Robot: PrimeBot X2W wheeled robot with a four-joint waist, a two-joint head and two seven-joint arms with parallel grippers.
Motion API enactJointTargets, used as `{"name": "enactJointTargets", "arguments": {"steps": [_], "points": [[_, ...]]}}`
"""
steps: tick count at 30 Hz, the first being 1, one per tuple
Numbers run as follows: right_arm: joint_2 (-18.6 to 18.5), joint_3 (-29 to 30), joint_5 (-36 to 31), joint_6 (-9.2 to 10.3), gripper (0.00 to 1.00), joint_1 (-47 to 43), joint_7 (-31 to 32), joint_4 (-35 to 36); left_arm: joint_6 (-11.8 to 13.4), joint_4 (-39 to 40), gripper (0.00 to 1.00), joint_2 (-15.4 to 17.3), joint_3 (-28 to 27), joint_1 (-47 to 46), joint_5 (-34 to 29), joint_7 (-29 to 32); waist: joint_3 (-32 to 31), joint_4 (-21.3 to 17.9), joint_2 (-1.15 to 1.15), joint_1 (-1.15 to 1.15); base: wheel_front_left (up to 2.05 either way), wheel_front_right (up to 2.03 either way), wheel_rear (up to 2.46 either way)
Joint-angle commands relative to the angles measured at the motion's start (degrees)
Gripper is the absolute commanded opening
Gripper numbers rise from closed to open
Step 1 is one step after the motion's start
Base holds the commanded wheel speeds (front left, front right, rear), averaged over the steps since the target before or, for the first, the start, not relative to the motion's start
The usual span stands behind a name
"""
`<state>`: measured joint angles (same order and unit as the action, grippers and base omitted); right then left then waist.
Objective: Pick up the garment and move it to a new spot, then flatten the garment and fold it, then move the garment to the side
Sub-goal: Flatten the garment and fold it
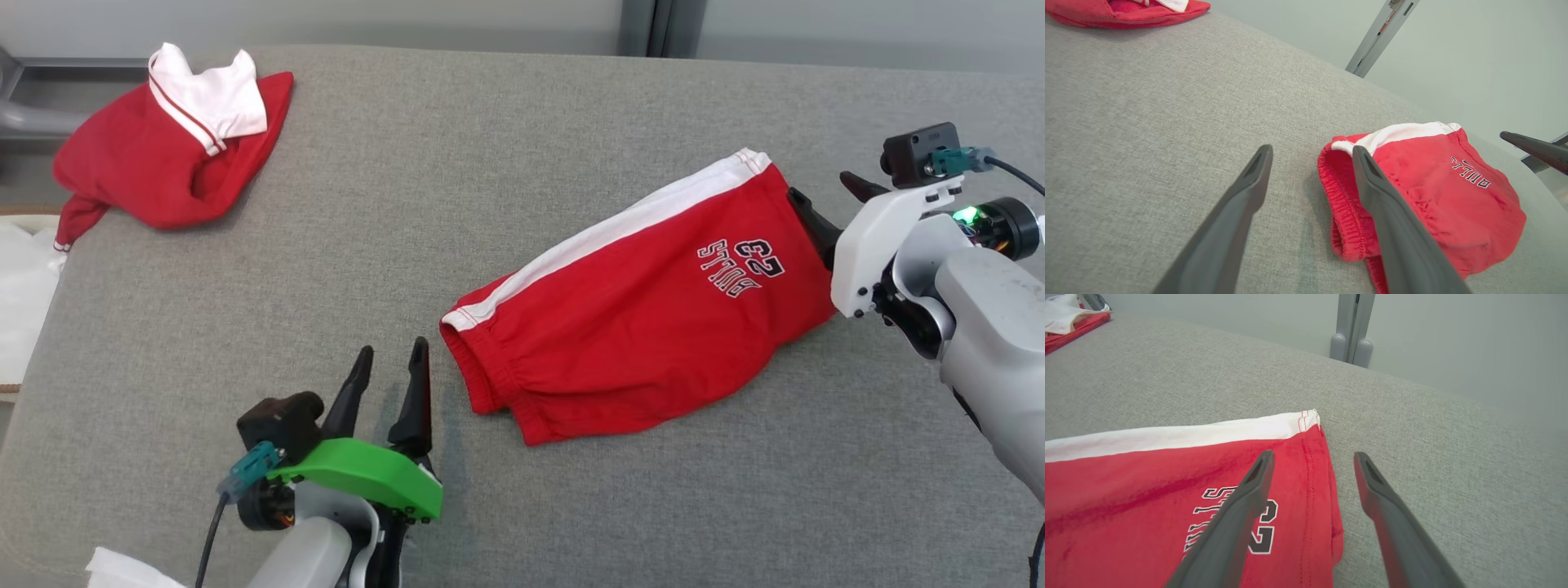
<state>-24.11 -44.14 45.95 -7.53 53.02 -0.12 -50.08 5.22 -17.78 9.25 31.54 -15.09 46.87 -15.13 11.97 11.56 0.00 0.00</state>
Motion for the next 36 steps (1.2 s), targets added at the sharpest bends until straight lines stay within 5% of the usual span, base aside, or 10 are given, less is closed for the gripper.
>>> {"name": "enactJointTargets", "arguments": {"steps": [1, 9, 21, 22, 23, 28, 36], "points": [[-0.42, -0.34, 0.67, 0.08, 1.00, -1.17, -0.51, -0.20, 0.51, 0.84, 1.00, 0.51, -0.89, 1.23, -0.96, -0.02, -1.35, -0.59, 0.00, 0.00, 0.00, 0.00, 0.00], [-1.22, -1.92, 2.79, 0.08, 1.00, -3.21, 0.00, -3.41, 2.22, 3.89, 1.00, 0.54, -8.01, 4.49, -4.66, -0.02, -0.50, 0.32, 0.00, 0.00, 0.00, 0.00, 0.00], [-0.52, -6.16, 4.48, 0.08, 1.00, -3.10, 4.90, -6.36, -0.17, 3.80, 1.00, -2.75, -15.78, 5.03, -7.88, -0.02, 1.16, 2.04, 0.00, 0.00, 0.00, 0.00, 0.00], [-0.34, -6.50, 4.61, 0.07, 0.84, -3.04, 5.33, -6.41, -0.43, 3.73, 1.00, -2.95, -16.05, 4.97, -8.23, -0.02, 1.15, 2.08, 0.00, 0.00, 0.00, 0.00, 0.00], [-0.09, -6.96, 4.82, 0.07, 0.49, -2.99, 5.71, -6.46, -0.74, 3.65, 1.00, -3.28, -16.37, 4.94, -8.48, -0.02, 1.13, 2.13, 0.00, 0.00, 0.00, 0.00, 0.00], [0.62, -8.01, 5.16, 0.06, 0.00, -2.37, 4.72, -7.00, -2.08, 3.70, 1.00, -4.28, -17.72, 4.91, -9.86, -0.02, 1.00, 2.14, 0.00, 0.00, 0.00, 0.00, 0.00], [2.30, -7.27, 4.97, 0.08, 0.00, -0.52, -1.40, -10.17, -3.84, 2.93, 1.00, -5.28, -19.33, 4.24, -11.46, -0.02, -0.16, 0.37, 0.00, 0.00, 0.00, 0.00, 0.00]]}}
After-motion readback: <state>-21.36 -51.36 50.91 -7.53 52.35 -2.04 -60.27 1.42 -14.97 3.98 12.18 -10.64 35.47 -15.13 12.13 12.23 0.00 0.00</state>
